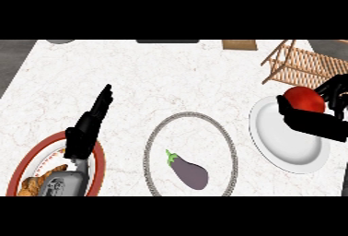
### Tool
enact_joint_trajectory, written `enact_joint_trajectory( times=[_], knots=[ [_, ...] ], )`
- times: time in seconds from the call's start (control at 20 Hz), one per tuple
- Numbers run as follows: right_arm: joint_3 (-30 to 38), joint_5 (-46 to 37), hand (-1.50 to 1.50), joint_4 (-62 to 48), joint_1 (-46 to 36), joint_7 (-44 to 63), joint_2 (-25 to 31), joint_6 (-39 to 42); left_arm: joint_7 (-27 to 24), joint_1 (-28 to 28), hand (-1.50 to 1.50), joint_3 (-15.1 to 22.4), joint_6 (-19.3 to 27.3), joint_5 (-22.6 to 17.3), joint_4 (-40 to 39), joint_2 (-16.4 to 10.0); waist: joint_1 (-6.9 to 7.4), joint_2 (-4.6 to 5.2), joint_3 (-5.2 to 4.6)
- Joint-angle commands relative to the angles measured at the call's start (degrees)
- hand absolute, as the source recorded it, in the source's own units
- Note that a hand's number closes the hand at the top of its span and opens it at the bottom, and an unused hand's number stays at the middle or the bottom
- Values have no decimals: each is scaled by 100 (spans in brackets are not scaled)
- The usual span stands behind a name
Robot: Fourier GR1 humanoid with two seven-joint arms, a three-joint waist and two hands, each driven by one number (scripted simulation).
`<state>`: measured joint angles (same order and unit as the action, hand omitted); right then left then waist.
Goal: Pick the tomato from the placemat and place it in the tiered shelf
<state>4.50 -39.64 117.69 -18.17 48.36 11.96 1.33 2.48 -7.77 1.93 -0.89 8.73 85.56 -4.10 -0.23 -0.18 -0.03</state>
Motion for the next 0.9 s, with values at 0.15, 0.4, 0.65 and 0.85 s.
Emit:
enact_joint_trajectory(
  times=[0.15, 0.4, 0.65, 0.85],
  knots=[
    [1042, 87, 150, -90, -869, 356, 785, 218, -252, 47, 0, -162, -224, -167, -62, -155, 37, 16, 0],
    [1234, -116, 150, -358, -1187, 512, 1237, 387, 114, -219, 0, -79, -65, -78, -132, 47, 32, 14, 1],
    [1846, 160, 150, -1515, -1739, -92, 1815, 194, -222, -83, 0, -175, -268, -110, -220, -170, 58, 23, 2],
    [1855, -63, 150, -2270, -1928, -485, 2032, -162, -385, -300, 0, -192, -108, -45, -547, -10, 52, 29, 1]
  ],
)
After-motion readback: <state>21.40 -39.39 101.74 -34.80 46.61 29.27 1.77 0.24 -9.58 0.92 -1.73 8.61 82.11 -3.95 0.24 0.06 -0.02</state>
